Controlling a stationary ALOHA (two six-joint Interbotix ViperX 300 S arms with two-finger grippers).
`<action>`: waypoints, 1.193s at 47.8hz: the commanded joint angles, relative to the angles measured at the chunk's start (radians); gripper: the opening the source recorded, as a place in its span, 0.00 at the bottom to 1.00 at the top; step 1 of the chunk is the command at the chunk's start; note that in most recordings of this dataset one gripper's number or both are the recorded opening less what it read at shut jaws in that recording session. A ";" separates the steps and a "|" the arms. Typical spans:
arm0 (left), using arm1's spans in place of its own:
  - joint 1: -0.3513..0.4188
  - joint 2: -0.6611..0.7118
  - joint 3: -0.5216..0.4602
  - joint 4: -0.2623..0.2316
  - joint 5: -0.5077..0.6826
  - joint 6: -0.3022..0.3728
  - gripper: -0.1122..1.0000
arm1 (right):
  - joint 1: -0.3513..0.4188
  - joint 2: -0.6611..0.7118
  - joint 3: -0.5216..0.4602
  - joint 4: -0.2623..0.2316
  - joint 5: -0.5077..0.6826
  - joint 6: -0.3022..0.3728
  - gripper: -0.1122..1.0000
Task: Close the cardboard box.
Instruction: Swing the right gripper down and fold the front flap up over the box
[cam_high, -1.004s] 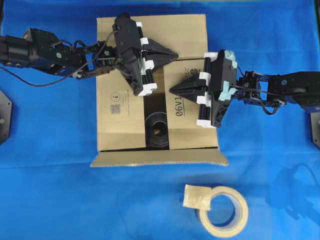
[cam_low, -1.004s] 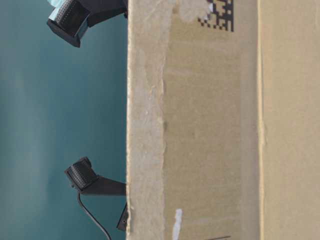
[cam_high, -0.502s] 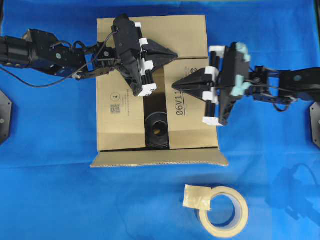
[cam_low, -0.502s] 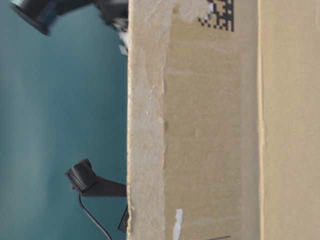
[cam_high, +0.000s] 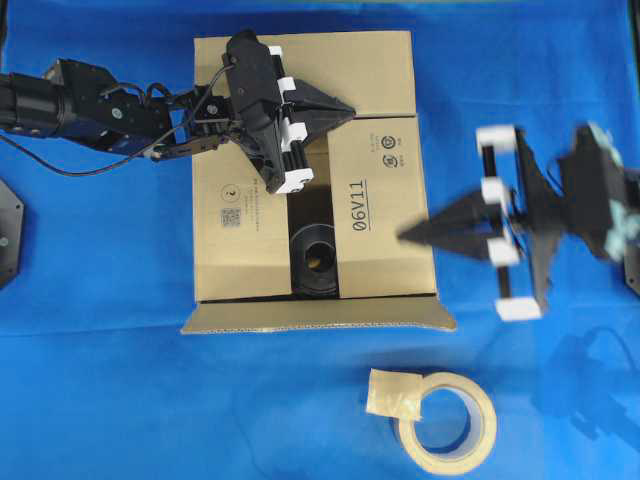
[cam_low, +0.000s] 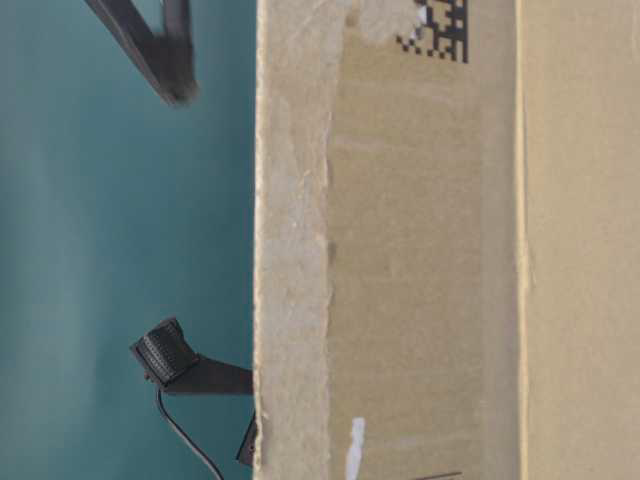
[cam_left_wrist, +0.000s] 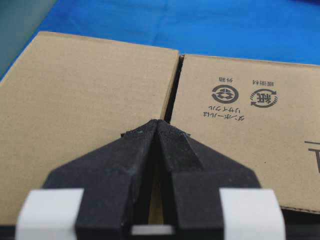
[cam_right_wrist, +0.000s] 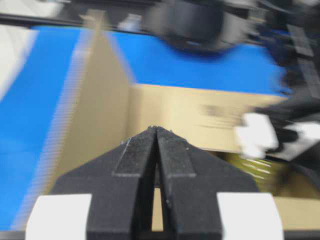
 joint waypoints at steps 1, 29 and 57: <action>-0.005 -0.014 -0.002 0.000 0.005 -0.002 0.10 | 0.087 -0.017 -0.006 0.000 -0.014 0.000 0.10; -0.011 -0.015 0.003 0.000 0.005 -0.003 0.10 | 0.258 0.107 0.037 0.009 -0.061 0.002 0.10; -0.023 -0.015 0.005 0.000 0.005 -0.009 0.10 | 0.064 -0.011 0.083 0.009 -0.017 -0.003 0.10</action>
